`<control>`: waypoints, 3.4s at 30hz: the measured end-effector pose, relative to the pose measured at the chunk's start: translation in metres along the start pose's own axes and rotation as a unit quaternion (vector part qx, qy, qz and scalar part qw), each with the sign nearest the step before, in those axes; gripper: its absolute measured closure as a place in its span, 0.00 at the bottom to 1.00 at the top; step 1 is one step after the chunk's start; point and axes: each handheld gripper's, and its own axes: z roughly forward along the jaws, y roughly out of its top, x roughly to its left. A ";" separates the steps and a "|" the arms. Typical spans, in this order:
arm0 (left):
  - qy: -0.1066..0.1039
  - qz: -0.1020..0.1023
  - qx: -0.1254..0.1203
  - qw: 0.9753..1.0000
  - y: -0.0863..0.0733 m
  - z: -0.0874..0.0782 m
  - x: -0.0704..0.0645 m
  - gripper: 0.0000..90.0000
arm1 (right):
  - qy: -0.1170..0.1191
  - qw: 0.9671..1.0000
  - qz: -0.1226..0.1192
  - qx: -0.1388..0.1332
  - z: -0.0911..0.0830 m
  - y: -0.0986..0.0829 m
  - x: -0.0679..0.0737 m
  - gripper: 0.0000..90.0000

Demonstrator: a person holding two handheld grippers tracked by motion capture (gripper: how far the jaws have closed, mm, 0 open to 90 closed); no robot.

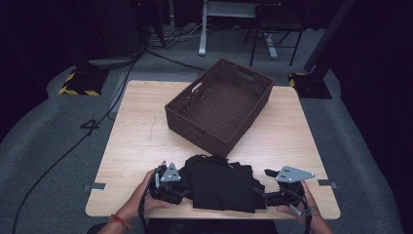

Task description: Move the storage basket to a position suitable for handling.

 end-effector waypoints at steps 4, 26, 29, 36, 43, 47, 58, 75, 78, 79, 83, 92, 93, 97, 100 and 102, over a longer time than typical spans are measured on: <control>-0.016 0.009 0.003 1.000 0.005 0.008 -0.004 0.24 | 0.004 1.000 -0.011 0.009 0.010 0.005 0.008 0.21; -0.052 0.044 -0.031 0.997 0.059 0.022 -0.010 0.17 | -0.014 0.997 0.040 0.058 0.031 -0.029 -0.033 0.09; -0.042 0.041 -0.054 0.997 0.072 0.009 -0.008 0.18 | -0.011 0.997 0.045 0.056 0.029 -0.032 -0.036 0.09; -0.015 0.053 -0.103 0.993 0.122 -0.003 -0.002 0.18 | -0.010 0.997 0.047 0.054 0.030 -0.033 -0.036 0.08; 0.006 0.075 -0.109 0.991 0.168 0.025 0.001 0.19 | -0.012 0.997 0.045 0.053 0.030 -0.033 -0.035 0.08; 0.014 0.075 -0.100 0.992 0.191 0.046 0.006 0.23 | -0.013 0.998 0.047 0.050 0.030 -0.034 -0.035 0.08; 0.036 0.047 -0.066 0.996 0.209 0.090 0.023 0.52 | -0.011 0.998 0.047 0.048 0.030 -0.034 -0.036 0.08; 0.018 0.072 -0.035 0.997 0.182 0.057 0.057 0.78 | -0.006 0.998 0.047 0.046 0.031 -0.035 -0.037 0.08; 0.031 0.065 -0.027 0.997 0.165 0.039 0.074 0.82 | -0.006 0.998 0.046 0.046 0.031 -0.035 -0.037 0.08; 0.030 0.061 -0.027 0.997 0.161 0.033 0.078 0.82 | -0.005 0.998 0.046 0.047 0.031 -0.035 -0.038 0.08; 0.033 0.063 -0.018 0.997 0.146 0.016 0.090 0.82 | -0.004 0.998 0.047 0.047 0.031 -0.035 -0.038 0.07; 0.045 0.062 0.005 0.997 0.119 -0.019 0.106 0.77 | -0.006 0.998 0.048 0.046 0.031 -0.035 -0.037 0.08; 0.048 0.059 0.006 0.997 0.117 -0.022 0.107 0.76 | -0.006 0.998 0.048 0.047 0.030 -0.035 -0.037 0.08; 0.060 0.039 0.008 0.997 0.110 -0.033 0.117 0.70 | -0.005 0.998 0.046 0.048 0.030 -0.035 -0.037 0.08; 0.057 0.025 -0.016 0.998 0.113 -0.038 0.119 0.58 | -0.006 0.998 0.045 0.049 0.030 -0.035 -0.037 0.08; 0.050 0.019 -0.031 0.998 0.120 -0.038 0.116 0.49 | -0.004 0.998 0.044 0.050 0.030 -0.034 -0.037 0.08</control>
